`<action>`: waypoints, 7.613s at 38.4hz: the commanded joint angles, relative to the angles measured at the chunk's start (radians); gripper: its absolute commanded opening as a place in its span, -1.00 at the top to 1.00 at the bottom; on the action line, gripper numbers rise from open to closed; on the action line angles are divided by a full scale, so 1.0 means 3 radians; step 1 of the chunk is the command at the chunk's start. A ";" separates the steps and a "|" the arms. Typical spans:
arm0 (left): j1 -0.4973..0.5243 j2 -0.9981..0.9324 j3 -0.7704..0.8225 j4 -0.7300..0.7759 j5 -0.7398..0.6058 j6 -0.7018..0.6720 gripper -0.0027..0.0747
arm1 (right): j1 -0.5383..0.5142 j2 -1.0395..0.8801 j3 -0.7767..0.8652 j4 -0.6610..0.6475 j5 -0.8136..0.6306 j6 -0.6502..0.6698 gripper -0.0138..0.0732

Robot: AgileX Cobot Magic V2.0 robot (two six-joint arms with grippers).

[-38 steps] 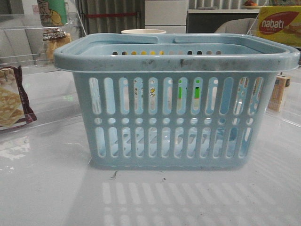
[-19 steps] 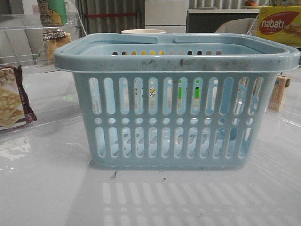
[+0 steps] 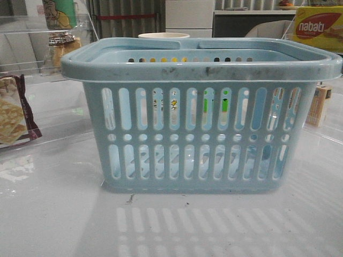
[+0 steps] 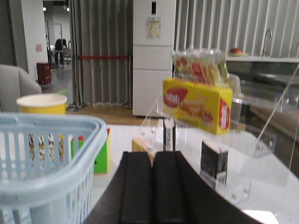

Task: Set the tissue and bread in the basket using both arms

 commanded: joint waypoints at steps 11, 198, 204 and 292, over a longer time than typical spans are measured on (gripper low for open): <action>0.0005 0.0664 -0.1446 0.0000 0.0674 -0.0032 0.70 | -0.0010 0.0512 -0.1322 -0.0054 0.0680 0.0012 0.56; -0.0183 0.5955 -0.4728 -0.0183 0.1365 0.0116 -0.54 | 0.1454 0.2216 -0.2076 0.0069 0.2011 -0.0308 -0.65; -0.0163 0.6388 -0.5118 -0.0183 0.1289 0.0116 -0.54 | 0.1454 0.2216 -0.2076 0.0069 0.2014 -0.0308 -0.65; -0.1884 0.4390 -0.4065 -0.0800 0.2278 0.0947 -0.21 | 0.1454 0.2216 -0.2076 0.0069 0.2014 -0.0308 -0.65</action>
